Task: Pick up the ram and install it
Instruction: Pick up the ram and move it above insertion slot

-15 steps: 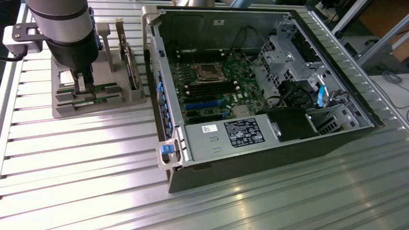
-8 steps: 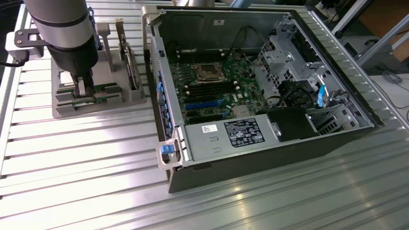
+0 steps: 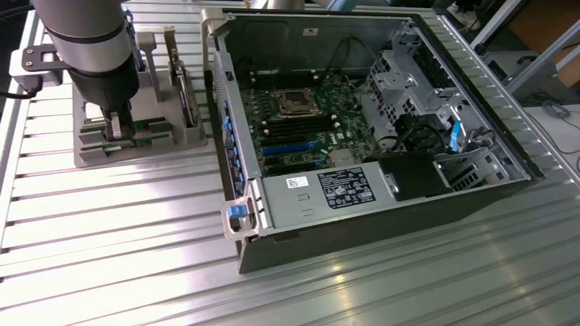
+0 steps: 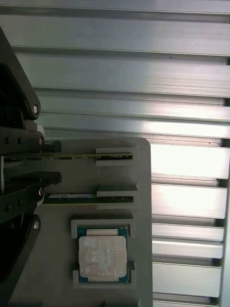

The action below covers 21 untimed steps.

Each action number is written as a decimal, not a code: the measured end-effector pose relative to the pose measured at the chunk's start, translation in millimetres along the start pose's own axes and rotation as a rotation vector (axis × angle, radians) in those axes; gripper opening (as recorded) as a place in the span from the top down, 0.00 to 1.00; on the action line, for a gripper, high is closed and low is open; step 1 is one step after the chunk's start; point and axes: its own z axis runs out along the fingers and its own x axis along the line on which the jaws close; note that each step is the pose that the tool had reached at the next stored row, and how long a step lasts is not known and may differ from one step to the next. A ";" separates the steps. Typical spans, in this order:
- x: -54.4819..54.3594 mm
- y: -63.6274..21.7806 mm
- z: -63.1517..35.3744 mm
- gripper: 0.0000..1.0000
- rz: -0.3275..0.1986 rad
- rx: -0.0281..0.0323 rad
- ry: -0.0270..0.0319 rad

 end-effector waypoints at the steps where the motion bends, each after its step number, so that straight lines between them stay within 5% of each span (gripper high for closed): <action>1: 0.0 0.0 0.0 0.70 0.000 0.0000 0.0000; 3: 0.0 0.0 0.1 0.71 0.000 0.0002 -0.0001; 5: 0.0 0.0 0.0 0.88 0.000 0.0001 0.0000; 21: -0.1 0.2 -5.0 0.88 0.000 0.0003 0.0005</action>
